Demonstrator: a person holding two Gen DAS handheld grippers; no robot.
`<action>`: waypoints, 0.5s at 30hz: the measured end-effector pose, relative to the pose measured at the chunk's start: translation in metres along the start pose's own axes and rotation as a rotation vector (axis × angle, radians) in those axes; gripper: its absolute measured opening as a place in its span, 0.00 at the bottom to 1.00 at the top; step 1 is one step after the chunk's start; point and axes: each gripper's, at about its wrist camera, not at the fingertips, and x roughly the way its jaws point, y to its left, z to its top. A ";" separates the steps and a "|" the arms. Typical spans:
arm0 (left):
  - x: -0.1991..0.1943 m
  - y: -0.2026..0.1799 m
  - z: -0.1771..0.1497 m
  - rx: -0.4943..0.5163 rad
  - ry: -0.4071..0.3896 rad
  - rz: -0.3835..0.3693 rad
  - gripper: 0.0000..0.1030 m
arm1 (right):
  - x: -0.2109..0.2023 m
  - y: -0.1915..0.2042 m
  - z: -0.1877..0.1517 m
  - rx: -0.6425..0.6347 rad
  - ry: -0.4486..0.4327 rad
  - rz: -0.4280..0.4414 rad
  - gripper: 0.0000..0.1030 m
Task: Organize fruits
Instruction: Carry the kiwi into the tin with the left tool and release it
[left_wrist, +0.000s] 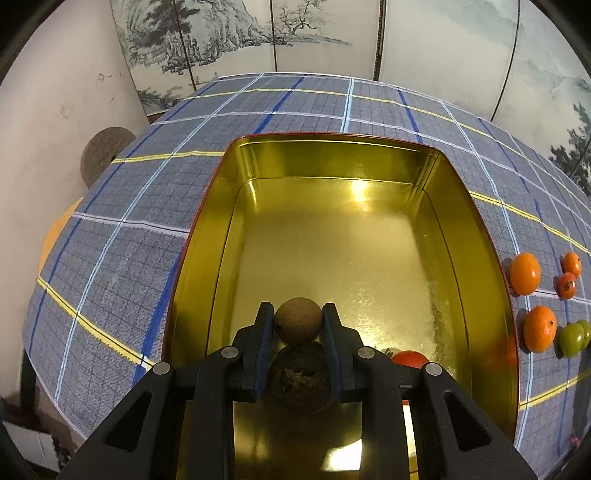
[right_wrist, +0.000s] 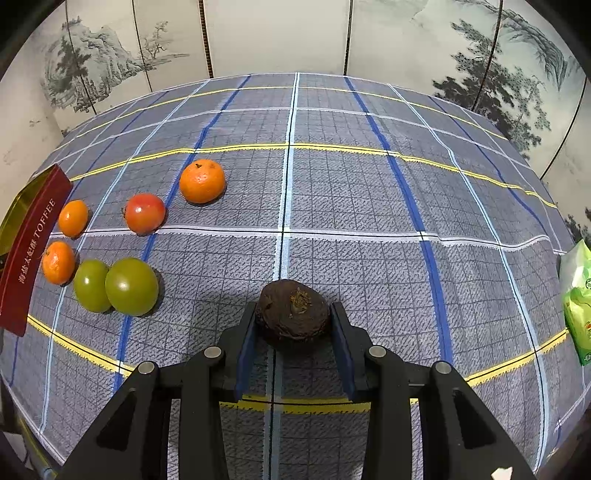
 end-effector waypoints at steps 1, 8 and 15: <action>0.000 0.000 0.000 0.001 0.001 0.000 0.27 | 0.000 0.000 0.000 0.000 0.001 -0.001 0.33; 0.000 0.000 -0.002 -0.001 0.001 -0.016 0.28 | 0.000 0.002 0.000 -0.011 -0.004 0.012 0.33; 0.000 0.000 -0.002 -0.010 0.012 -0.016 0.33 | 0.000 0.003 0.001 -0.018 -0.005 0.018 0.33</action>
